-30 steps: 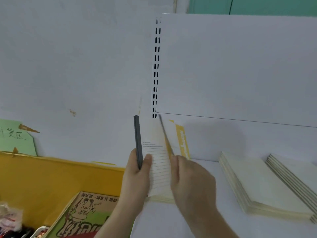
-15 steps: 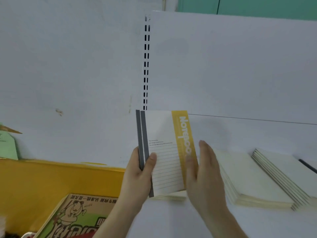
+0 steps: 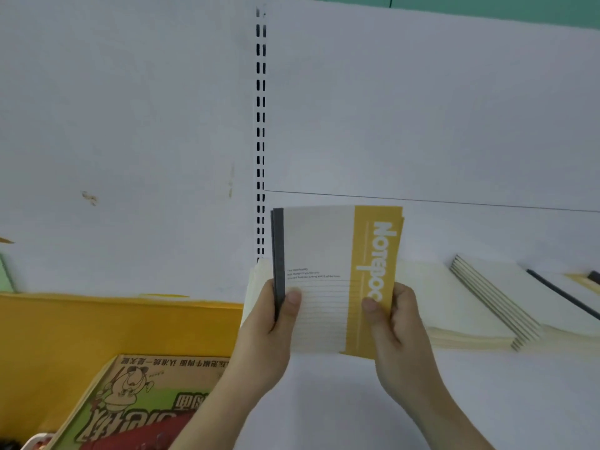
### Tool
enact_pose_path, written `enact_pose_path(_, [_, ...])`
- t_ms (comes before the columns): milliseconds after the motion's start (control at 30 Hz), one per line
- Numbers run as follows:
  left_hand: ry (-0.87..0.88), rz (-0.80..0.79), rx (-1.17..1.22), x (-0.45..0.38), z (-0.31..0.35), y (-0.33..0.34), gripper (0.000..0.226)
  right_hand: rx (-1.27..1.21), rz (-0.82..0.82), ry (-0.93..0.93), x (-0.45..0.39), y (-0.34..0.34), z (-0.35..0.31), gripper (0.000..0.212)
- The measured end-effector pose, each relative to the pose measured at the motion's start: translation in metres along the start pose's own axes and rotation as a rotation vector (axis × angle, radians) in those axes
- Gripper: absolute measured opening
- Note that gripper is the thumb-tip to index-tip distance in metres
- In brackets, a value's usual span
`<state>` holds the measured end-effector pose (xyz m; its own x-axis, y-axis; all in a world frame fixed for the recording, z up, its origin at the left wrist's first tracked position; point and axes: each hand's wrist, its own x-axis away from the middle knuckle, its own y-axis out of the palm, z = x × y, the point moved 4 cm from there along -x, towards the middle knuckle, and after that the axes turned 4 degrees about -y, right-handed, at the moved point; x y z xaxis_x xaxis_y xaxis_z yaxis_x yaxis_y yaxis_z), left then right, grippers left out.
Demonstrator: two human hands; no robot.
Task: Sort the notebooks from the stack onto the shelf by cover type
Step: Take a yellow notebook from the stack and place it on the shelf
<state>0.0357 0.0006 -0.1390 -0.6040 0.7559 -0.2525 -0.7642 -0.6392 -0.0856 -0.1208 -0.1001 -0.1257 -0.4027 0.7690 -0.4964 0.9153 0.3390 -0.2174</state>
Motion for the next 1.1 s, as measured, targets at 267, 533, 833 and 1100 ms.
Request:
enact_pose_path(267, [-0.037,-0.013,-0.086,0.032,-0.011,0.007,0.026,0.022,-0.192,0.038,0.031,-0.01,0.018,0.026])
enact_pose_path(533, [-0.087,0.046,-0.32,0.044,-0.019,0.009,0.022,0.307,-0.379,0.028,0.036,-0.022,0.035,0.013])
enact_pose_path(833, [-0.034,0.111,-0.36,0.061,0.002,0.02,0.014,0.275,-0.345,-0.033,0.048,-0.04,0.02,0.011])
enact_pose_path(1100, [0.112,-0.014,-0.294,0.072,0.045,0.088,0.039,0.186,-0.027,0.065,0.08,-0.125,-0.018,0.024])
